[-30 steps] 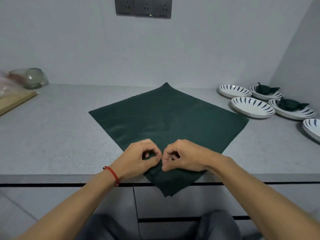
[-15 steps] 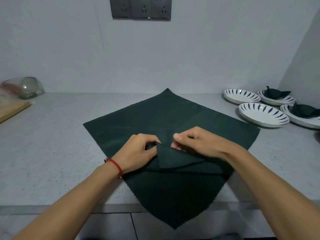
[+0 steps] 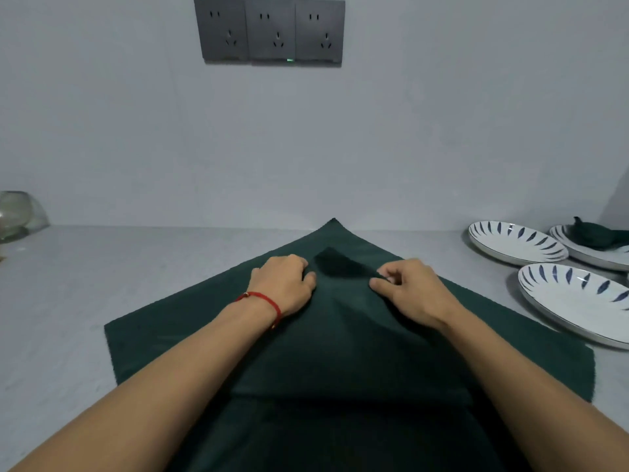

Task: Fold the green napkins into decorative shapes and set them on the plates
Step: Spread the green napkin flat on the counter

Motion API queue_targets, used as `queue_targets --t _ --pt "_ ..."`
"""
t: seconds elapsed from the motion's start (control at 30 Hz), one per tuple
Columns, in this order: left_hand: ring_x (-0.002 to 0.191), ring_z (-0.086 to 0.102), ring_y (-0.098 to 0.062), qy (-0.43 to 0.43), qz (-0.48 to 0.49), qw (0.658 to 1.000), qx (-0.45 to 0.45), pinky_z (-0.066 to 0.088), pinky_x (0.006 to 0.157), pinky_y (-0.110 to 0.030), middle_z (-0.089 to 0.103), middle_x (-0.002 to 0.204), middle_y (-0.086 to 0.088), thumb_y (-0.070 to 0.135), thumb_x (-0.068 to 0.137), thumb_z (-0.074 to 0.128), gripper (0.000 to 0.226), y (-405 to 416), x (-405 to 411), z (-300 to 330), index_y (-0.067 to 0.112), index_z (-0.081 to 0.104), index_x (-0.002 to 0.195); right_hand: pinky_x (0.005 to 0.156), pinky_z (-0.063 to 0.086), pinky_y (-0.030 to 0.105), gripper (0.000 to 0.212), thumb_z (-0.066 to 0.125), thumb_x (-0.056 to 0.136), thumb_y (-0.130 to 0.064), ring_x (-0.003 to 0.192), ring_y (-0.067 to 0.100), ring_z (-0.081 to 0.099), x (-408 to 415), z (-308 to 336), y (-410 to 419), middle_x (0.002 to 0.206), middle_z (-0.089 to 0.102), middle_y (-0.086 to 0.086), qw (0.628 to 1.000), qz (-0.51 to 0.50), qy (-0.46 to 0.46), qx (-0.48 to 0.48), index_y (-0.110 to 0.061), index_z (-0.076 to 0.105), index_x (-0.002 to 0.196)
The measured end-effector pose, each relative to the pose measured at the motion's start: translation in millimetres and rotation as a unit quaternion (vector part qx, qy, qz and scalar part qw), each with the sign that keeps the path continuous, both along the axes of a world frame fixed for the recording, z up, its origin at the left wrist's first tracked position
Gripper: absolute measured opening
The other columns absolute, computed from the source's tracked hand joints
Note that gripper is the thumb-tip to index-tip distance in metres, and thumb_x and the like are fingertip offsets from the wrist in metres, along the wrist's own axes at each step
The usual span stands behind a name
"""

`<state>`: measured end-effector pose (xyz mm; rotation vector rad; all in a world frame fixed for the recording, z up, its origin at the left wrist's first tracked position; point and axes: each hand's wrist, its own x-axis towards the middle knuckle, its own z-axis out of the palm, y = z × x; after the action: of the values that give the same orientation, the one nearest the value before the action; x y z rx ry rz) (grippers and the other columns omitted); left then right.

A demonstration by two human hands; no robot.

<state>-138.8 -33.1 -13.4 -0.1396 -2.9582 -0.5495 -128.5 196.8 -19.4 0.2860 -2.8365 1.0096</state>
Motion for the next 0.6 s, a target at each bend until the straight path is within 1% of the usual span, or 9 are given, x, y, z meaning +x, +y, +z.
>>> queue_targets --t 0.03,0.1,0.17,0.27,0.37,0.4,0.47,0.53,0.6 --pt "0.094 0.054 -0.027 0.007 0.019 1.0 -0.009 0.043 0.091 -0.044 0.055 0.078 0.003 0.037 0.098 0.046 0.031 5.2 -14.9 -1.0 0.018 0.052 0.074 0.062 0.037 0.031 0.042 0.065 0.094 -0.027 0.061 0.017 0.039 -18.0 -2.3 -2.0 0.06 0.042 0.001 1.0 -0.028 -0.005 -0.01 -0.005 0.045 0.064" --pt "0.102 0.05 -0.027 0.011 0.054 0.998 -0.034 0.037 0.093 -0.048 0.057 0.088 0.0 0.037 0.098 0.044 0.03 16.8 -53.0 -4.1 0.017 0.056 0.08 0.061 0.035 0.032 0.046 0.064 0.094 -0.026 0.064 0.021 0.039 -58.6 -7.8 -7.3 0.061 0.039 -0.002 0.996 -0.086 -0.018 -0.021 -0.016 0.034 0.059" --pt "0.111 0.047 -0.028 0.006 0.073 0.995 -0.069 0.035 0.096 -0.05 0.056 0.102 -0.002 0.037 0.098 0.042 0.027 26.1 -87.3 -8.8 0.018 0.059 0.09 0.064 0.04 0.032 0.039 0.062 0.094 -0.03 0.071 0.026 0.048 -92.6 -18.1 -13.2 0.07 0.048 -0.001 0.991 -0.131 -0.022 0.001 -0.022 0.038 0.064" --pt "0.12 0.044 -0.029 -0.006 0.095 0.99 -0.108 0.032 0.098 -0.051 0.054 0.12 -0.005 0.038 0.099 0.043 0.026 30.6 -132.3 -21.0 0.02 0.06 0.107 0.073 0.048 0.037 0.017 0.055 0.097 -0.032 0.087 0.031 0.057 -123.9 -25.1 -22.7 0.096 0.062 0.006 0.985 -0.151 0.01 0.079 -0.015 0.056 0.092" --pt "0.122 0.042 -0.03 -0.022 0.126 0.988 -0.091 0.033 0.097 -0.051 0.05 0.125 -0.007 0.041 0.097 0.047 0.029 27.9 -156.0 -29.7 0.019 0.058 0.114 0.086 0.047 0.043 0.028 0.047 0.101 -0.033 0.104 0.029 0.056 -124.5 -17.1 -30.3 0.116 0.06 0.006 0.975 -0.142 0.075 0.156 -0.014 0.056 0.119" --pt "0.121 0.042 -0.03 -0.017 0.134 0.988 -0.076 0.034 0.096 -0.05 0.049 0.125 -0.007 0.044 0.097 0.049 0.033 27.4 -158.0 -29.3 0.018 0.055 0.116 0.089 0.045 0.042 0.031 0.045 0.101 -0.036 0.108 0.027 0.054 -116.6 -12.1 -31.1 0.12 0.058 0.005 0.972 -0.132 0.085 0.177 -0.016 0.055 0.123" --pt "0.118 0.042 -0.031 0.03 0.127 0.99 -0.059 0.035 0.095 -0.049 0.048 0.125 -0.008 0.047 0.096 0.048 0.038 24.7 -143.8 -23.2 0.017 0.051 0.119 0.095 0.04 0.041 0.036 0.04 0.102 -0.045 0.115 0.023 0.05 -91.0 -5.7 -31.5 0.125 0.055 0.0 0.971 -0.096 0.058 0.211 -0.023 0.053 0.127" --pt "0.118 0.043 -0.028 0.099 0.075 0.989 -0.081 0.037 0.099 -0.048 0.049 0.124 -0.004 0.046 0.097 0.044 0.035 23.9 -108.4 -20.2 0.021 0.049 0.121 0.103 0.036 0.042 0.044 0.034 0.101 -0.058 0.123 0.019 0.046 -57.0 -5.9 -28.1 0.131 0.052 -0.005 0.969 -0.052 0.005 0.241 -0.031 0.05 0.132" --pt "0.127 0.042 -0.022 0.088 0.004 0.99 -0.113 0.031 0.108 -0.048 0.048 0.132 0.002 0.047 0.098 0.039 0.035 27.9 -60.2 -24.5 0.029 0.049 0.126 0.114 0.029 0.043 0.056 0.026 0.099 -0.066 0.14 0.016 0.034 -31.7 -12.6 -19.7 0.149 0.041 -0.008 0.96 -0.028 -0.048 0.273 -0.037 0.039 0.146"
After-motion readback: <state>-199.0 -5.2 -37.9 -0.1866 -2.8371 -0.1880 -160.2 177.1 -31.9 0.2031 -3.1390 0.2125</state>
